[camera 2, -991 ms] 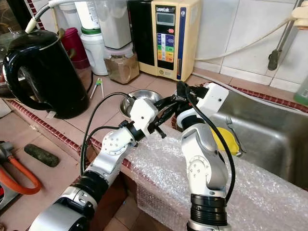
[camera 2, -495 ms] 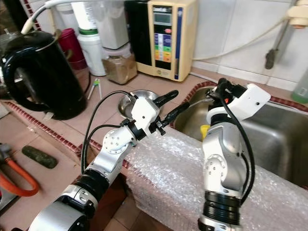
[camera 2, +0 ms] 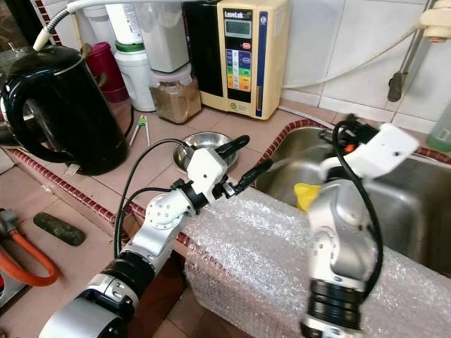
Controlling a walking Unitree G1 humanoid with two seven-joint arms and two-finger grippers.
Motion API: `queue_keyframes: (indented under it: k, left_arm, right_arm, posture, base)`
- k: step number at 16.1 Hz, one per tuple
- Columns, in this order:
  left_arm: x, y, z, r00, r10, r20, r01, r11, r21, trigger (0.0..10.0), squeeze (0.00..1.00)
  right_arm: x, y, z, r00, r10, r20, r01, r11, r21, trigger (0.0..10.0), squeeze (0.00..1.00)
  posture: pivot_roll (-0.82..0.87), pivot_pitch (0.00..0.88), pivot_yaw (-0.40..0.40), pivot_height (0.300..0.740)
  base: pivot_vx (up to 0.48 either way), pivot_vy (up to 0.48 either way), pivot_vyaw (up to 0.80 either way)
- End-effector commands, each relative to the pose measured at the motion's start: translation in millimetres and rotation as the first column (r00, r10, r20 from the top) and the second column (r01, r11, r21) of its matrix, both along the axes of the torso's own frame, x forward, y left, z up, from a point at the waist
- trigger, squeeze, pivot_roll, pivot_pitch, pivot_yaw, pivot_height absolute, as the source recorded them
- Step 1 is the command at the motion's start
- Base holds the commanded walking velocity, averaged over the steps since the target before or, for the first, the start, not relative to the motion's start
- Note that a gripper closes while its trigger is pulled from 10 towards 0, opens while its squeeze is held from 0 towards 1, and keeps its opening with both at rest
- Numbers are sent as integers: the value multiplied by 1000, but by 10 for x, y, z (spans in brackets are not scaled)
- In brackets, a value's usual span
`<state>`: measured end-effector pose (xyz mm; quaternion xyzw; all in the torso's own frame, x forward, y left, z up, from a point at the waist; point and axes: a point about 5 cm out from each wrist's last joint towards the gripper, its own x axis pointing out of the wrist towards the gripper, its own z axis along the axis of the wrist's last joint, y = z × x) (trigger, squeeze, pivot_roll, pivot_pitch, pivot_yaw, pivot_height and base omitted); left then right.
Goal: Kitchen organization
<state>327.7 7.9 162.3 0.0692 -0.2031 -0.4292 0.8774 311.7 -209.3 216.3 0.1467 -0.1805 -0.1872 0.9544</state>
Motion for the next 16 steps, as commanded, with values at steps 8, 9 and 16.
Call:
queue_keyframes:
  k: [8, 9, 16]
  left_arm:
    - [-29, -54, -165, 973, -148, -179, 163, 984, 74, 10000, 1000]
    - [-45, -63, -182, 969, -162, -185, 180, 980, 86, 10000, 1000]
    - [-102, -99, -275, 948, -220, -230, 258, 954, 151, 10000, 1000]
  right_arm:
    - [-160, -315, -439, 942, -254, -221, 183, 937, -298, 0, 0]
    - [-180, -341, -467, 936, -266, -229, 188, 930, -315, 706, 0]
    - [-250, -474, -653, 877, -346, -333, 204, 897, -392, 10000, 1000]
  posture:
    - [-47, 0, 89, 740]
    - [-50, 0, 87, 740]
    - [-53, 0, 90, 740]
  base:
    - [0, 0, 0]
    - [0, 0, 0]
    - [0, 0, 0]
